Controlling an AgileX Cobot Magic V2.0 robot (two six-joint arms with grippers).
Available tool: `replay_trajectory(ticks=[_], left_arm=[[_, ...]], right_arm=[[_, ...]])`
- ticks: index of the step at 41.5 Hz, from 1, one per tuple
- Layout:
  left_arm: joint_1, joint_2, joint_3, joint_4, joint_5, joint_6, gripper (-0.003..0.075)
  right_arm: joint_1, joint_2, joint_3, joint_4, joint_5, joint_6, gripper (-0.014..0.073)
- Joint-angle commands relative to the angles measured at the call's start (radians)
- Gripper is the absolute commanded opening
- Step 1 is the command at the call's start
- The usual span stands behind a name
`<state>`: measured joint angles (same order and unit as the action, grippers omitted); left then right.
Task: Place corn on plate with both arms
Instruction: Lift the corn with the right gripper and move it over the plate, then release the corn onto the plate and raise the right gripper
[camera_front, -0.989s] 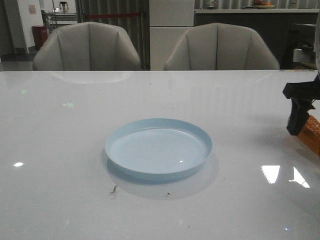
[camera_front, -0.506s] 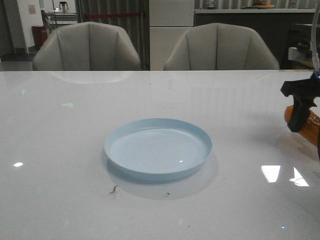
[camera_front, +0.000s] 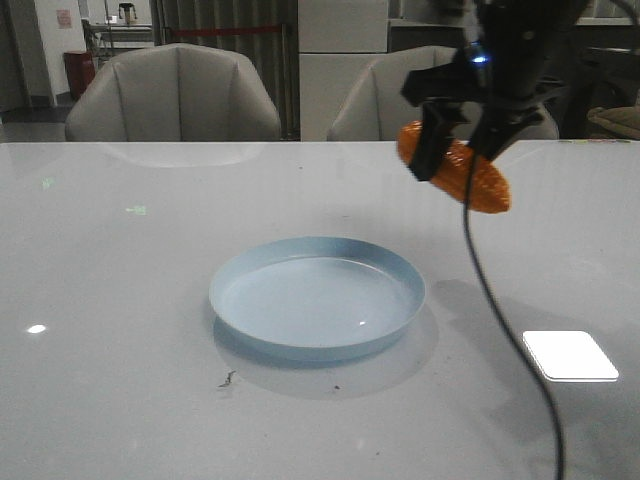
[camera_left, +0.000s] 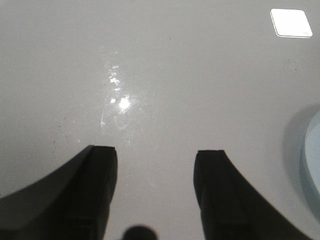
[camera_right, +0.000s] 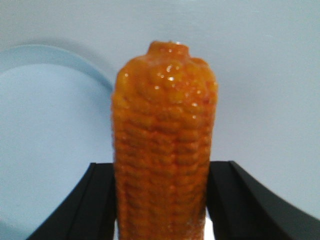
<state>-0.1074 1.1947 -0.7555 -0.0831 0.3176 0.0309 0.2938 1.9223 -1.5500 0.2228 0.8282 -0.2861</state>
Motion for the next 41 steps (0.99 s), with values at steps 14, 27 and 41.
replay_trajectory(ticks=[14,27,41], left_arm=[[0.002,-0.027,-0.024,-0.008,-0.055,-0.002,0.0418],[0.002,-0.027,-0.024,-0.008,0.014,-0.002,0.0418],[0.002,-0.027,-0.024,-0.008,0.026,-0.002,0.0418]], right_arm=[[0.216,0.076,-0.033,0.017,-0.089,-0.013,0.0529],[0.218,0.089,-0.064,0.022,-0.021,-0.007,0.0583],[0.164,-0.111,-0.174,0.032,-0.014,0.042,0.0583]])
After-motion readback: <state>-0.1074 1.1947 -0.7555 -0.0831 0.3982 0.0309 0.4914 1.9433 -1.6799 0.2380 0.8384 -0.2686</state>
